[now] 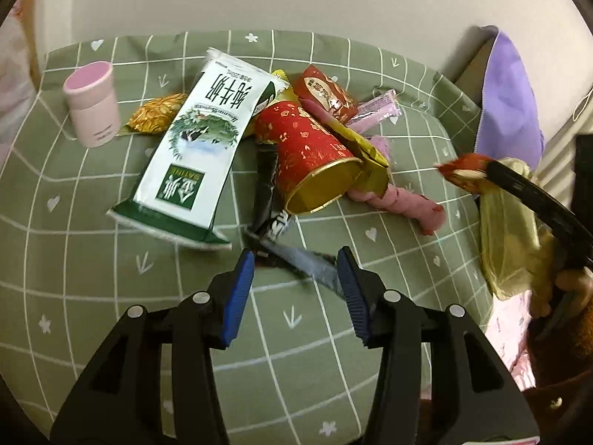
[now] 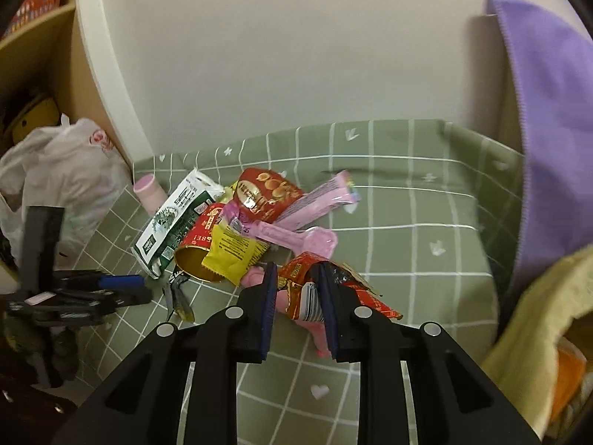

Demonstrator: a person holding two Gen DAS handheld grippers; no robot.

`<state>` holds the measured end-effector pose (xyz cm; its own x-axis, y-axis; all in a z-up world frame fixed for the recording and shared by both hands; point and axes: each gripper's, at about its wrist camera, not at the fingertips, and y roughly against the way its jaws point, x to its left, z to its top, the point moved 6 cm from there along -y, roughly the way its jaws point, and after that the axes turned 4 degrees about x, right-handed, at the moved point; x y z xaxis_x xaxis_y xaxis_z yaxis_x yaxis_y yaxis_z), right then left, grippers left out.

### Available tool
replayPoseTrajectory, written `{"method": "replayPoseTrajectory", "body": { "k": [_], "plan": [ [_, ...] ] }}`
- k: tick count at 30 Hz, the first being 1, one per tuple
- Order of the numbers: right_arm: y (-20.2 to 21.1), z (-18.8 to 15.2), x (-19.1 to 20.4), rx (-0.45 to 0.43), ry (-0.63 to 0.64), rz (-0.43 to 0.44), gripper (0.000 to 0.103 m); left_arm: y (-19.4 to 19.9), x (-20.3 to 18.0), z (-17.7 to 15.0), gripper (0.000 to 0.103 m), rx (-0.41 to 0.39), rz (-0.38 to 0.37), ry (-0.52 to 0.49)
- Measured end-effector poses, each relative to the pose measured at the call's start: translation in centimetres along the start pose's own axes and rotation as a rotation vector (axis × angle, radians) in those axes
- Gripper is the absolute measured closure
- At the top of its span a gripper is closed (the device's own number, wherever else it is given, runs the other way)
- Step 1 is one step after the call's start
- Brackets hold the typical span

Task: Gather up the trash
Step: 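Grasp the dark candy stick with the left tool while the right tool holds the red wrapper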

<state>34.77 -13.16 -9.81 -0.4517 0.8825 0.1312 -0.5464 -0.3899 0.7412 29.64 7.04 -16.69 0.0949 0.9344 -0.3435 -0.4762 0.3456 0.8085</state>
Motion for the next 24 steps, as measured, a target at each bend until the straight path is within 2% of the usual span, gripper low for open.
{"method": "replayPoseTrajectory", "body": {
  "k": [5, 10, 12, 14, 17, 20, 24],
  "plan": [
    [2.2, -1.8, -0.7, 0.004, -0.012, -0.042, 0.081, -2.1, 0.7, 1.4, 0.059, 0.003, 0.091, 0.004],
    [3.5, -3.8, -1.6, 0.010, -0.067, -0.069, 0.081, -3.7, 0.3, 1.3, 0.061, 0.051, 0.110, -0.013],
    [3.8, -4.3, -1.8, 0.011, -0.083, -0.076, 0.081, -3.9, -0.1, 1.0, 0.075, 0.067, 0.109, -0.036],
    [4.0, -4.6, -1.9, 0.010, -0.092, -0.080, 0.081, -3.8, -0.5, 0.6, 0.080, 0.067, 0.115, -0.055],
    [4.1, -4.6, -1.7, 0.003, -0.102, -0.082, 0.081, -3.1, -0.6, 0.4, 0.093, 0.061, 0.095, -0.063],
    [4.3, -4.3, -1.1, -0.009, -0.097, -0.082, 0.081, -1.9, -0.9, 0.5, 0.096, 0.029, 0.091, -0.085],
    [5.1, -4.0, -0.3, -0.035, -0.079, -0.087, 0.081, 0.2, -1.5, 1.2, 0.096, -0.035, 0.045, -0.090]
  ]
}}
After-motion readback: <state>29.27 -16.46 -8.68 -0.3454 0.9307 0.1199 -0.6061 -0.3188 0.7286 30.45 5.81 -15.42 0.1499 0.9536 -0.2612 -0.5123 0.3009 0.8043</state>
